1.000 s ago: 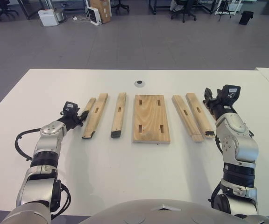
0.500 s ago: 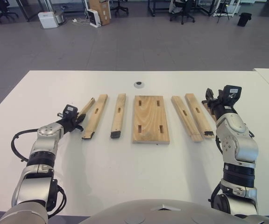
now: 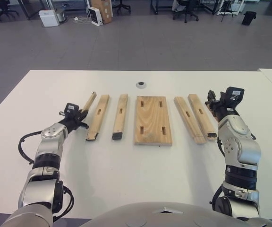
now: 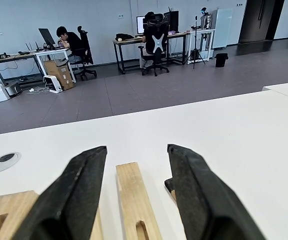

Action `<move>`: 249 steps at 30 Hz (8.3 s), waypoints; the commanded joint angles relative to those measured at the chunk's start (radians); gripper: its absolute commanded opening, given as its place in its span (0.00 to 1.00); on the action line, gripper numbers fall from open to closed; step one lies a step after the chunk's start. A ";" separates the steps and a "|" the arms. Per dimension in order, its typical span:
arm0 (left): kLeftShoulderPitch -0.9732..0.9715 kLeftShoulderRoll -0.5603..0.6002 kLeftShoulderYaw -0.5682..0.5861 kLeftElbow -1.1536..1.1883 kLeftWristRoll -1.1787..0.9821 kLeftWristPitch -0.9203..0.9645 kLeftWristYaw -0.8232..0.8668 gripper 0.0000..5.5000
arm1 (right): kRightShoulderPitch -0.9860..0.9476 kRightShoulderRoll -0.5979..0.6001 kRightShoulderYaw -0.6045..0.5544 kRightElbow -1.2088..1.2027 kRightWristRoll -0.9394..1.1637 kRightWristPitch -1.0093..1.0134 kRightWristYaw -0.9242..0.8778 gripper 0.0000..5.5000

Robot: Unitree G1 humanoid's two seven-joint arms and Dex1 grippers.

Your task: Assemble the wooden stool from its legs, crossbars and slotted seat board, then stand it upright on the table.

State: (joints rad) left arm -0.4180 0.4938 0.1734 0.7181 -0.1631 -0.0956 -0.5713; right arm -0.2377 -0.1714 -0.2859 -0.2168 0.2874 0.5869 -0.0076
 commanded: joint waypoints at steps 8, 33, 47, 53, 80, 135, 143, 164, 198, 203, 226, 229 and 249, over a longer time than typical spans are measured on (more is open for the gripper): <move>-0.015 -0.166 -0.040 -0.627 -0.696 0.743 -0.300 0.07 | -0.221 0.069 -0.132 -0.091 0.775 0.230 0.179 0.41; -0.033 -0.232 -0.084 -0.751 -0.891 1.024 -0.301 0.07 | -0.202 -0.089 0.038 -0.098 1.115 0.337 0.314 0.10; 0.013 -0.260 0.023 -0.627 -0.826 0.929 -0.135 0.28 | -0.249 -0.167 -0.056 0.087 0.812 0.075 0.185 0.07; 0.083 -0.281 0.092 -0.627 -0.775 0.836 -0.056 0.28 | -0.133 -0.233 0.052 0.056 0.473 -0.010 0.134 0.07; 0.077 -0.331 0.089 -0.555 -0.595 0.654 0.039 0.28 | 0.018 -0.099 0.149 0.052 0.096 -0.092 0.133 0.07; 0.363 -0.488 0.067 -0.742 -0.554 0.549 0.178 0.28 | 0.014 -0.208 0.157 0.131 0.073 0.335 0.217 0.07; 0.484 -0.576 0.032 -0.824 -0.561 0.519 0.230 0.28 | -0.101 -0.329 0.207 0.277 0.081 0.410 0.358 0.07; 0.514 -0.618 -0.012 -0.815 -0.572 0.442 0.267 0.28 | -0.415 -0.299 0.294 0.743 0.038 0.423 0.474 0.07; 0.427 -0.593 -0.050 -0.763 -0.534 0.288 0.307 0.28 | -0.362 -0.300 0.356 0.675 -0.014 0.433 0.563 0.07; 0.422 -0.593 -0.045 -0.756 -0.522 0.289 0.310 0.28 | -0.367 -0.300 0.355 0.684 -0.022 0.414 0.563 0.07; 0.413 -0.590 -0.071 -0.744 -0.516 0.294 0.302 0.28 | -0.331 -0.368 0.296 0.551 -0.004 0.388 0.640 0.69; 0.411 -0.585 -0.071 -0.742 -0.515 0.298 0.301 0.28 | -0.294 -0.374 0.294 0.530 -0.006 0.393 0.645 0.69; 0.374 -0.512 -0.127 -0.726 -0.402 0.354 0.301 0.28 | -0.071 -0.406 0.409 0.451 -0.136 0.266 0.605 0.38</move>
State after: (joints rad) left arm -0.0268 -0.0481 0.0744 -0.0088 -0.6144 0.2373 -0.2694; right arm -0.3744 -0.5771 0.0950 0.2246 0.1868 0.8368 0.6089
